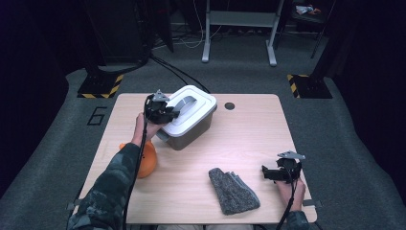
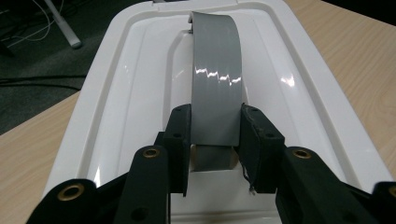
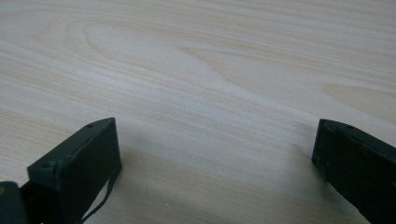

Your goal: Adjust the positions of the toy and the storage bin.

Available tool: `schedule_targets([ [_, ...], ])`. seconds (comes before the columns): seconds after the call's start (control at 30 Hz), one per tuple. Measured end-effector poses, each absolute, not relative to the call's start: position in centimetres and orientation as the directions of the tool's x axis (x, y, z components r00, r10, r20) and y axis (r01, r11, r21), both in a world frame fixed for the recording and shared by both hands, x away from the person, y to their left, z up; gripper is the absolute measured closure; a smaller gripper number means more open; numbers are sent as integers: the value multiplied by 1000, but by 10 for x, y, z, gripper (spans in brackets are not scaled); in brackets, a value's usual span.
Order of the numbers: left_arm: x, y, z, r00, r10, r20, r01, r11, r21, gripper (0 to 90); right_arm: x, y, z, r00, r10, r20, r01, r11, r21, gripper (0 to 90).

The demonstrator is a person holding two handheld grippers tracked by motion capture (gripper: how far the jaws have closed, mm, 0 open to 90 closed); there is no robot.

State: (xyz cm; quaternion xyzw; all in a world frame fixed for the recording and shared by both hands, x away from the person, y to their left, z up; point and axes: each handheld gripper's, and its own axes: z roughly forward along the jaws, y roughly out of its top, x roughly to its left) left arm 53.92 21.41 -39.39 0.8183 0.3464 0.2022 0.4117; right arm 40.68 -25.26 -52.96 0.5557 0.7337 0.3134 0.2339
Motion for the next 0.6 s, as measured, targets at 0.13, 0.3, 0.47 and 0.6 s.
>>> schedule_targets([
  [0.13, 537, 211, -396, 684, 728, 49, 386, -418, 822, 664, 407, -253, -530, -273, 962, 5, 669, 186, 720, 1],
  [0.3, 536, 210, -396, 695, 717, 48, 375, -418, 828, 668, 407, -253, -530, -272, 962, 6, 669, 185, 720, 1],
  [0.47, 534, 208, -396, 706, 706, 46, 372, -425, 825, 669, 407, -252, -530, -271, 963, 7, 670, 184, 719, 1],
  [0.6, 533, 207, -399, 718, 694, 41, 382, -443, 811, 669, 407, -252, -529, -269, 963, 6, 671, 183, 719, 1],
])
